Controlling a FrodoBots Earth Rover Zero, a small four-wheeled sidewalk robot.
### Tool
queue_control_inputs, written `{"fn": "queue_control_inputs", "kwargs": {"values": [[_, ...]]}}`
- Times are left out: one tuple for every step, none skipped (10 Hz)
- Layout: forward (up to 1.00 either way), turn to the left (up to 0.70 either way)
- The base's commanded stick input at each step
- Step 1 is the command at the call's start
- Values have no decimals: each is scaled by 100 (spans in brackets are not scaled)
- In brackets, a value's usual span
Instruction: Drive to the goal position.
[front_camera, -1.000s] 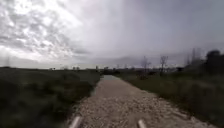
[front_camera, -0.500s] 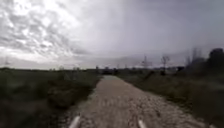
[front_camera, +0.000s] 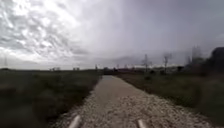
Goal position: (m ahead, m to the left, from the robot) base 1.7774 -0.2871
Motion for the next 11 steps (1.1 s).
{"fn": "queue_control_inputs", "kwargs": {"values": [[50, 0], [50, 0], [50, 0], [50, 0], [50, 0], [50, 0], [50, 0], [50, 0], [50, 0], [50, 0], [50, 0]]}}
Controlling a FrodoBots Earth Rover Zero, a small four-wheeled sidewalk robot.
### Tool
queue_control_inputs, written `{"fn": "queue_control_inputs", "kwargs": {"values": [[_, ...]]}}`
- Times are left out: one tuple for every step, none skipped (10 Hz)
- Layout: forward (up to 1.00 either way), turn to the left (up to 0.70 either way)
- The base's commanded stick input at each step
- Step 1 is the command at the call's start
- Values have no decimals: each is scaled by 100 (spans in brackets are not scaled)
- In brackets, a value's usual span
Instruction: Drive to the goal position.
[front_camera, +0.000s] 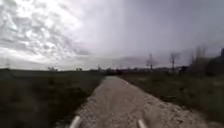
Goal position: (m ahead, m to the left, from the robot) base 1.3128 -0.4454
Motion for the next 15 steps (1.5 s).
{"fn": "queue_control_inputs", "kwargs": {"values": [[50, 0], [50, 0], [50, 0], [50, 0], [50, 0], [50, 0], [50, 0], [50, 0], [50, 0], [50, 0], [50, 0], [50, 0], [50, 0], [50, 0], [50, 0]]}}
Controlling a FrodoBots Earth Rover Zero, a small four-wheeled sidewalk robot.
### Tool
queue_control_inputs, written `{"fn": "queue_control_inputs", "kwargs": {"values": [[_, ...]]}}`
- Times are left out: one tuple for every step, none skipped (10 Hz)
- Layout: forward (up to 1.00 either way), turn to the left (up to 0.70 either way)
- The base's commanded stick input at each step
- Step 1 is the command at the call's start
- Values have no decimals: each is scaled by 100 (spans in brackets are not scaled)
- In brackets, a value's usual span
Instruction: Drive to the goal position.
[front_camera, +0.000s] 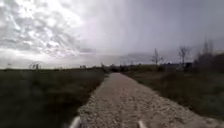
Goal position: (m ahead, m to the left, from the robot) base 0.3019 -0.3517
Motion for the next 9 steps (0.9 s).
{"fn": "queue_control_inputs", "kwargs": {"values": [[50, 0], [50, 0], [50, 0], [50, 0], [50, 0], [50, 0], [50, 0], [50, 0], [50, 0]]}}
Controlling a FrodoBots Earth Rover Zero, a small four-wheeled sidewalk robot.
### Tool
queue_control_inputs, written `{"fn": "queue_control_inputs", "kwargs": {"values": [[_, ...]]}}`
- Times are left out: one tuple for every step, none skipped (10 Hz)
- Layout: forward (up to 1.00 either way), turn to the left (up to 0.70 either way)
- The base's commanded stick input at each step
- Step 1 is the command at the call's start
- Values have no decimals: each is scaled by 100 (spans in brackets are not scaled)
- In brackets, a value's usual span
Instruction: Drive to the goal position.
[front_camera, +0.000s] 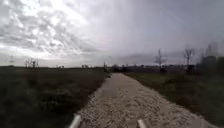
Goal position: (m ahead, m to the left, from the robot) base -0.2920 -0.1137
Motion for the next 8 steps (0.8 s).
{"fn": "queue_control_inputs", "kwargs": {"values": [[50, 0], [50, 0], [50, 0], [50, 0], [50, 0], [50, 0], [50, 0], [50, 0]]}}
